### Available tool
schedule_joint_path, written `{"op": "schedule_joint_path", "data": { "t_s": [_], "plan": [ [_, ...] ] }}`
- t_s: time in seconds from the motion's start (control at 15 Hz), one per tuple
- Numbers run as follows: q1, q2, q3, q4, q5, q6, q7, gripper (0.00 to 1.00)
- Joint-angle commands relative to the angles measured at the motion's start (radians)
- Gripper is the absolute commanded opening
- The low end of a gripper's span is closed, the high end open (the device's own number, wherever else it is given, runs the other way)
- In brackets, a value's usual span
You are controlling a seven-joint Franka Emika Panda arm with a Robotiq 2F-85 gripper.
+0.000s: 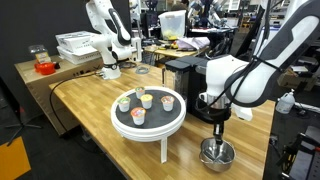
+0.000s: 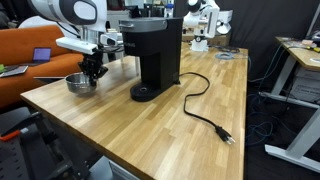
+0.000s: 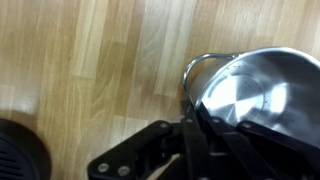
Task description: Put the pot on the coffee maker
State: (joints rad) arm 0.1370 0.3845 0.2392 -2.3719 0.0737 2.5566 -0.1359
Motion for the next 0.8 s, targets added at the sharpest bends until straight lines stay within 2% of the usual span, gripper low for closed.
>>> {"op": "schedule_joint_path", "data": {
  "t_s": [0.0, 0.53, 0.67, 0.73],
  "plan": [
    [0.024, -0.075, -0.026, -0.065, 0.031, 0.035, 0.154, 0.02],
    [0.038, -0.173, -0.034, -0.182, 0.180, 0.034, 0.459, 0.02],
    [0.040, -0.196, -0.036, -0.197, 0.204, 0.038, 0.500, 0.02],
    [0.038, -0.154, -0.037, -0.161, 0.177, 0.009, 0.459, 0.07]
  ]
}}
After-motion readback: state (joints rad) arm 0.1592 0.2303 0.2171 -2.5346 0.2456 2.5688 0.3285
